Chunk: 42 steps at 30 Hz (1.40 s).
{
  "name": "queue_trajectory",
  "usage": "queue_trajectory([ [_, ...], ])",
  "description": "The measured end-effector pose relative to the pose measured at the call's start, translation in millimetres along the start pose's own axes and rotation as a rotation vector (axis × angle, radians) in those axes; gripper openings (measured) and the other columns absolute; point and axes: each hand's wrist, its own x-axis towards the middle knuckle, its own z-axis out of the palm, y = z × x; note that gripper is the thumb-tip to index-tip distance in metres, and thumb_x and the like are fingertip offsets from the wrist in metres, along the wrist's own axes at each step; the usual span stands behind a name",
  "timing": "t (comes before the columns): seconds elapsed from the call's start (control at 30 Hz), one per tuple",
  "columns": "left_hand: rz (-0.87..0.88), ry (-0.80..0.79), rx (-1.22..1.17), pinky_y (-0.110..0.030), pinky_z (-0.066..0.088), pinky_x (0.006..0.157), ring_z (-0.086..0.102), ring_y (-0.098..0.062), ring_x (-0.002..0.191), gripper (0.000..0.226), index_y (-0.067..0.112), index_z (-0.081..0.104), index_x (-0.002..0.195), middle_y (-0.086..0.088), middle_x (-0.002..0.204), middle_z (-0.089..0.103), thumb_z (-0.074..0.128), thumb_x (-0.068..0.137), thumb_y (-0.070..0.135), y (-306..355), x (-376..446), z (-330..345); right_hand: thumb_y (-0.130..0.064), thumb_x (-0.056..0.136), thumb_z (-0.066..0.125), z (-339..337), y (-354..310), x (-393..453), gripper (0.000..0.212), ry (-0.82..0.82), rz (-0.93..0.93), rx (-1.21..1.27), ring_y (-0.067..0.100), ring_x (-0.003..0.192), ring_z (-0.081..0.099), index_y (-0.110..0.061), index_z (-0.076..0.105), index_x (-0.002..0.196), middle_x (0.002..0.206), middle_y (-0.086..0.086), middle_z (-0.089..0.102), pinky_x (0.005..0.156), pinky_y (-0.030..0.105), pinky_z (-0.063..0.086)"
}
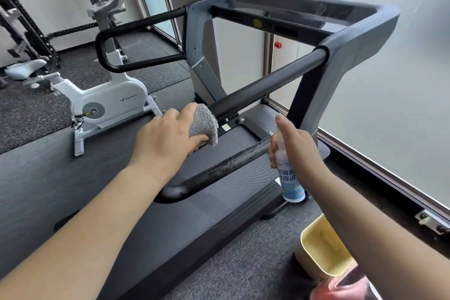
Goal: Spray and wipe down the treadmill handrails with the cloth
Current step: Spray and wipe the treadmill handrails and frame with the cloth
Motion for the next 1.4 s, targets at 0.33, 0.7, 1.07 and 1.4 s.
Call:
queue_trajectory([
  [0.33, 0.076, 0.376, -0.052, -0.045, 0.049, 0.087, 0.06, -0.034, 0.106, 0.069, 0.015, 0.06, 0.128, -0.01, 0.128, 0.061, 0.063, 0.063, -0.01, 3, -34, 16, -0.053, 0.092, 0.047, -15, 15, -6, 0.059, -0.006, 0.069, -0.027, 0.025, 0.045, 0.051, -0.005, 0.05, 0.057, 0.052, 0.014, 0.056, 0.054, 0.03, 0.046],
  [0.7, 0.271, 0.45, -0.127, -0.044, 0.046, 0.098, 0.06, -0.036, 0.111, 0.034, 0.005, 0.069, 0.113, -0.014, 0.123, 0.062, 0.041, 0.098, -0.005, 3, -57, 19, -0.053, 0.094, 0.045, 14, 42, -3, 0.06, -0.101, 0.16, -0.107, 0.023, 0.042, 0.05, -0.003, 0.05, 0.06, 0.047, 0.011, 0.056, 0.054, 0.028, 0.046],
  [1.07, 0.142, 0.143, -0.309, -0.042, 0.057, 0.07, 0.058, -0.031, 0.099, 0.04, 0.004, 0.065, 0.119, -0.016, 0.117, 0.062, 0.04, 0.089, -0.002, 11, -125, 59, -0.059, 0.089, 0.044, 66, 72, 9, 0.063, -0.268, 0.223, -0.221, 0.025, 0.044, 0.053, -0.013, 0.046, 0.047, 0.04, 0.003, 0.054, 0.059, 0.029, 0.046],
  [1.4, 0.072, 0.118, -0.298, -0.04, 0.058, 0.074, 0.056, -0.03, 0.098, 0.043, 0.003, 0.066, 0.118, -0.016, 0.114, 0.065, 0.038, 0.086, -0.003, 8, -123, 59, -0.05, 0.087, 0.04, 68, 86, 42, 0.059, -0.227, 0.147, -0.372, 0.025, 0.04, 0.056, -0.01, 0.051, 0.046, 0.048, 0.01, 0.06, 0.068, 0.036, 0.056],
])
